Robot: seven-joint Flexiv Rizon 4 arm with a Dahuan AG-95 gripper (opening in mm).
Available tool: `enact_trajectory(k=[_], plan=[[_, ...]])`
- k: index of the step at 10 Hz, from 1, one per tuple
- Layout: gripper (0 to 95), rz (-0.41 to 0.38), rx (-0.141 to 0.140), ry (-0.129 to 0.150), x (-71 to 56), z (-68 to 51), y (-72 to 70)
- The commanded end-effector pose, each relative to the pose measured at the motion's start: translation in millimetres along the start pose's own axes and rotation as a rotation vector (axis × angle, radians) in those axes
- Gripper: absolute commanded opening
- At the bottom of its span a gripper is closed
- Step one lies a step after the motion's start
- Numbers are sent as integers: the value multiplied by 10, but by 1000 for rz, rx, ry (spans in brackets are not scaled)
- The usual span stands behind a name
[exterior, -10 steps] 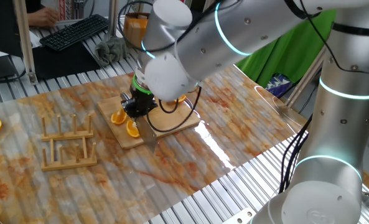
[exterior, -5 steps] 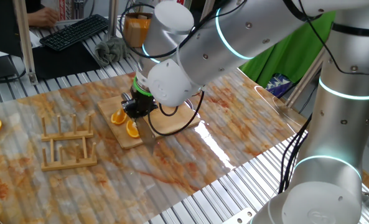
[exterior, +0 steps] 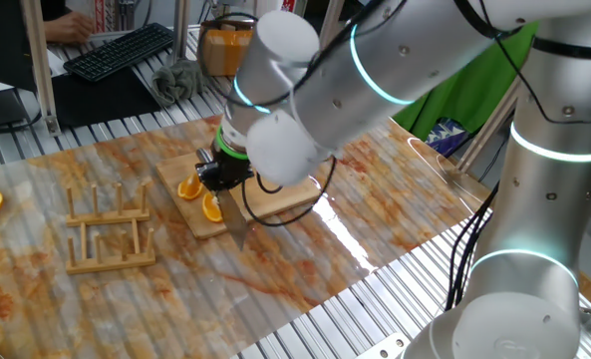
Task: Chop the orange
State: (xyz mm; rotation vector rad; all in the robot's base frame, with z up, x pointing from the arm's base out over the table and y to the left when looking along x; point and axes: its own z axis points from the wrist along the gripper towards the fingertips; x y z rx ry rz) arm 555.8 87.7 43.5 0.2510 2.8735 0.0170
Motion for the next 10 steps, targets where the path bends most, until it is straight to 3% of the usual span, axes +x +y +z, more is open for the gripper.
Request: enact_trajectory(k=[1,5,9,10], plan=[[0,-7,22,-31,-133,9,-12],[0,0,12,-46,-336,43,15],[0,-9,7,-39,-427,151,-3],[0,-11,20,-21,-448,154,0]])
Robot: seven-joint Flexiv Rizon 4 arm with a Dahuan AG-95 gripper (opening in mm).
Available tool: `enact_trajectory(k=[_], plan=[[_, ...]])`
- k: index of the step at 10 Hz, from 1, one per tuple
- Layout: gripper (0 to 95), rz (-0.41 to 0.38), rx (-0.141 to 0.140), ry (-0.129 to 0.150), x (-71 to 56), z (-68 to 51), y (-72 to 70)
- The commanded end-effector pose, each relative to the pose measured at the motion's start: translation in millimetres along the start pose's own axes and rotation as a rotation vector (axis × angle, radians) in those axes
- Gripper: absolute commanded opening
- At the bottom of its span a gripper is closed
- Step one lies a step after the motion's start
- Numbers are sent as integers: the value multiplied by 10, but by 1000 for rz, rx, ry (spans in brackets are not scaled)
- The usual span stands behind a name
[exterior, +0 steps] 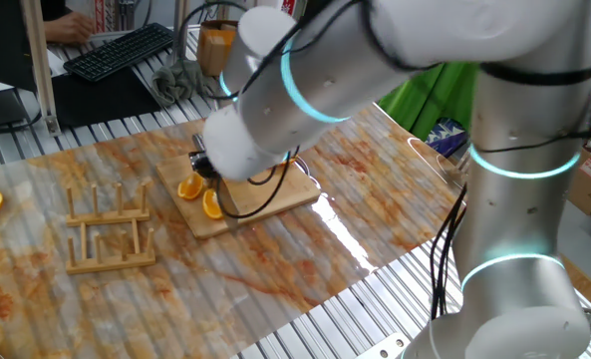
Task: Chop the orange
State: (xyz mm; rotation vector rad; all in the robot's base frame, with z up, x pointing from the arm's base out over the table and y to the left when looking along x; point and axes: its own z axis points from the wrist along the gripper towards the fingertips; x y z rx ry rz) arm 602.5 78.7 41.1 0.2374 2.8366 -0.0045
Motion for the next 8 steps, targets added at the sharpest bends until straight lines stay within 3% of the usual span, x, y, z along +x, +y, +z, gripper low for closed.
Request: enact_trajectory(k=[1,2,8], plan=[[0,-8,6,15,-23,-9,14],[0,-7,-4,14,-35,3,15],[0,-12,1,2,-118,10,23]])
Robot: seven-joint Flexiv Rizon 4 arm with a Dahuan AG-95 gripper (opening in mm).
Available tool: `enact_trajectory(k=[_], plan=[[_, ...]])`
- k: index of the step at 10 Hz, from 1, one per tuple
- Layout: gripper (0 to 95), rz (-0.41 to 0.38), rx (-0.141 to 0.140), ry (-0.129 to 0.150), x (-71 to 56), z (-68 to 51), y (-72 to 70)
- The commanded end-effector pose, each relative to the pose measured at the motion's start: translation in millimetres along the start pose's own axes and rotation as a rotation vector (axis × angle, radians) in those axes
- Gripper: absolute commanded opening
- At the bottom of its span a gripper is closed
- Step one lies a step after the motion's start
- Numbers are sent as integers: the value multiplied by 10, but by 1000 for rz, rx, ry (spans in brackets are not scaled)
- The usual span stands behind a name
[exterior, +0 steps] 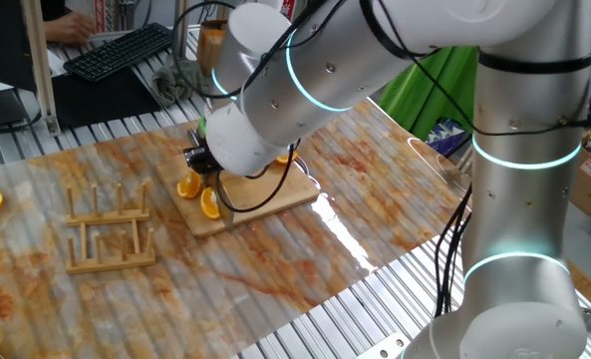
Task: Chop the orange
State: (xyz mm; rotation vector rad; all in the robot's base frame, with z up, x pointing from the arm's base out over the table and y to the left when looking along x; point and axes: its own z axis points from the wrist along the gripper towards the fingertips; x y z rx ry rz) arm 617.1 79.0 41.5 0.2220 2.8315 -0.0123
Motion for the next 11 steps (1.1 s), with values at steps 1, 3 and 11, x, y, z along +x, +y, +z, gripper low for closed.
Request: enact_trajectory(k=[1,3,11], plan=[[0,-5,-6,15,-42,-54,-10],[0,-15,-2,28,-101,-17,-3],[0,-61,12,217,-414,4,-59]])
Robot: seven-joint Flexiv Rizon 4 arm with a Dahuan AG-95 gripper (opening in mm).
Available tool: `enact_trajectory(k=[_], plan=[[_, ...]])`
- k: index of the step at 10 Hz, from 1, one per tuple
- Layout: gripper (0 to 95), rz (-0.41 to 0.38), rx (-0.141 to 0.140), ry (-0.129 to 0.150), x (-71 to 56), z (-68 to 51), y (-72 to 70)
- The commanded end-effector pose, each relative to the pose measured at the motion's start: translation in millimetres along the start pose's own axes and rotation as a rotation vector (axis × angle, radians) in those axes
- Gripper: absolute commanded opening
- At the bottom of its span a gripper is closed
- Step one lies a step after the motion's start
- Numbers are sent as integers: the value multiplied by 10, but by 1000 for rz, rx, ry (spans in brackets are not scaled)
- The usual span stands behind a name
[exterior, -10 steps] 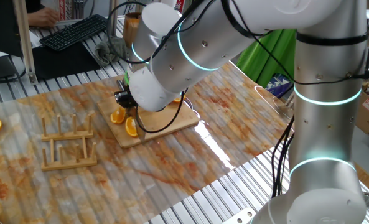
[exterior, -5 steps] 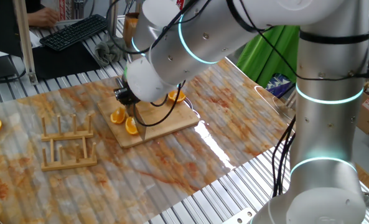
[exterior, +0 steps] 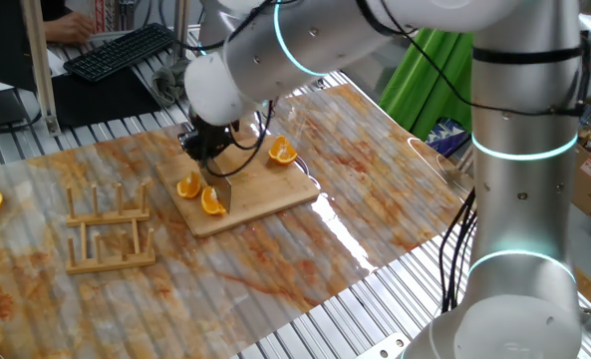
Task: Chop the orange
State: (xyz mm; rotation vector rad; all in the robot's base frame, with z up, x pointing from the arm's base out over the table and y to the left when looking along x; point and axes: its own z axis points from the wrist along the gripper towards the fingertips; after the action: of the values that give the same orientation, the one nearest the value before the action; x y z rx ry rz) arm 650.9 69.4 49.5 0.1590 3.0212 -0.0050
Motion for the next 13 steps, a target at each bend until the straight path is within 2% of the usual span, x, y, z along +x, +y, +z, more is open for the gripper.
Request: enact_trajectory(k=[1,7,8,10,13], plan=[[0,-11,8,42,-75,-45,-33],[0,-24,8,60,-132,-108,-100],[0,-29,-4,56,-135,-120,-130],[0,-48,-7,37,-157,-128,-163],[0,-83,-7,26,-197,-77,-242]])
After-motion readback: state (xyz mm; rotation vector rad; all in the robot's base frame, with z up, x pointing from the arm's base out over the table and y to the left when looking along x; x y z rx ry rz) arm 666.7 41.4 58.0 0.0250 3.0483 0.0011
